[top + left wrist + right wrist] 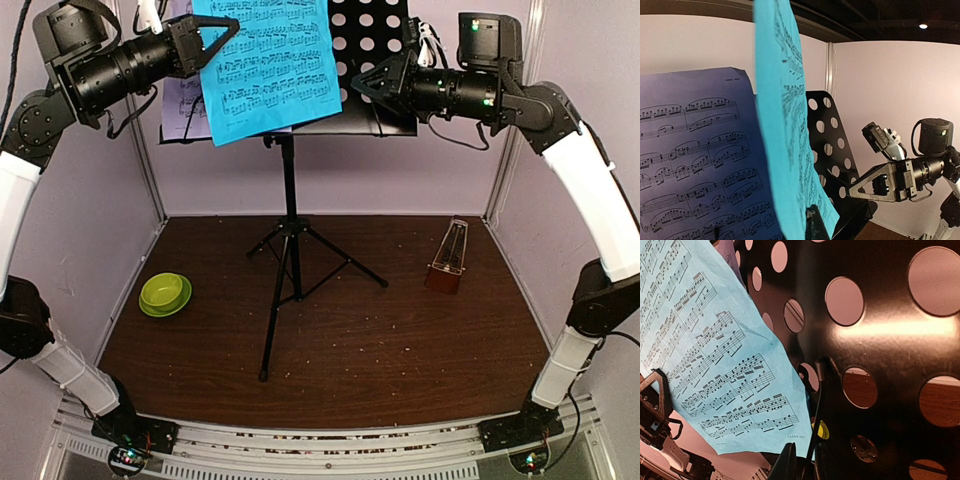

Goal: Set up the instrument practice props

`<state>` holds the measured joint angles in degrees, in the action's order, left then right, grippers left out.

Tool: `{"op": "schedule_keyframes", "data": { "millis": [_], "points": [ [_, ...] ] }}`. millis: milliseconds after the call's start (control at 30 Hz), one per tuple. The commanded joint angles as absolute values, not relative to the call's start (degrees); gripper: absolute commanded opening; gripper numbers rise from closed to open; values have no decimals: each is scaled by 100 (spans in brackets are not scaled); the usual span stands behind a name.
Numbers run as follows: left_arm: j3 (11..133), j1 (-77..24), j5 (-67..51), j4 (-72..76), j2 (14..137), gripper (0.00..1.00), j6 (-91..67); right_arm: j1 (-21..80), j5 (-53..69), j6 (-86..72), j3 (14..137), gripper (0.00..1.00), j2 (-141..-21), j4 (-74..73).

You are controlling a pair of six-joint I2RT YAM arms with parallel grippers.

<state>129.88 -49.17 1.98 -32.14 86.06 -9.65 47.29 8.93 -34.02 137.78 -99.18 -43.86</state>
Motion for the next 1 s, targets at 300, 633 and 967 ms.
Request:
{"op": "schedule_keyframes", "data": {
  "millis": [300, 633, 967],
  "points": [
    [13078, -4891, 533, -2764, 8607, 0, -682, 4764, 830, -3474, 13439, 0, -9677, -3699],
    [13386, -4881, -189, -2475, 8989, 0, -50, 4821, 1021, -2819, 12200, 0, -9038, -2299],
    [13430, -4880, -733, -1866, 9348, 0, 521, 4911, 1062, -2354, 11277, 0, -8626, -1259]
  ]
}}
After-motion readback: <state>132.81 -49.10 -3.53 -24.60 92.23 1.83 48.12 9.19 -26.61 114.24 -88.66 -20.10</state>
